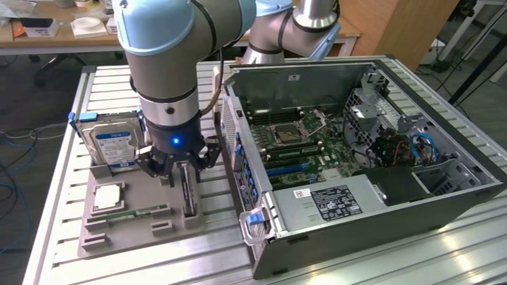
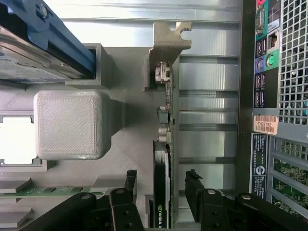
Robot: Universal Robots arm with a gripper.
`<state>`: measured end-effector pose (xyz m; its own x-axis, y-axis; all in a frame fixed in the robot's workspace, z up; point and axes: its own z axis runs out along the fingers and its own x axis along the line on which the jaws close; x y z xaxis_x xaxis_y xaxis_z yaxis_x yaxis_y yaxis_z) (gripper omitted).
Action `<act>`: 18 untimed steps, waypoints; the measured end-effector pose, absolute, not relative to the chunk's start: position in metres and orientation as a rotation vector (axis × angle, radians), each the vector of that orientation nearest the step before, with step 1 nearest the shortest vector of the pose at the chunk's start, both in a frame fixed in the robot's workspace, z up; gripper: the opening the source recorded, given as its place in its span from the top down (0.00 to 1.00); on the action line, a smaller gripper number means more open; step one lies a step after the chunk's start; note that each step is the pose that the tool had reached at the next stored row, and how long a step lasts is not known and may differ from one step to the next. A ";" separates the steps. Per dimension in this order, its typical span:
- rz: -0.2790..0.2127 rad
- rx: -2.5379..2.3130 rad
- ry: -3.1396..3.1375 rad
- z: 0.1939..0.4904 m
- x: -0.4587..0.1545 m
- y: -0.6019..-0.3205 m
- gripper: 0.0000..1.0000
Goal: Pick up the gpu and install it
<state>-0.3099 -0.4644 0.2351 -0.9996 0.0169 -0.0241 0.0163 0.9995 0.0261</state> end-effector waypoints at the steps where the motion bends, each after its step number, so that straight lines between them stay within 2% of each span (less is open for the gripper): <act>1: 0.040 0.026 3.117 0.235 -0.310 -0.464 0.47; 6: 0.040 0.026 3.117 0.235 -0.310 -0.464 0.48; 7: 0.040 0.026 3.117 0.235 -0.310 -0.464 0.55; 9: 0.040 0.026 3.117 0.235 -0.310 -0.464 0.55; 10: 0.040 0.026 3.117 0.235 -0.310 -0.464 0.61; 18: 0.040 0.026 3.117 0.235 -0.308 -0.465 0.61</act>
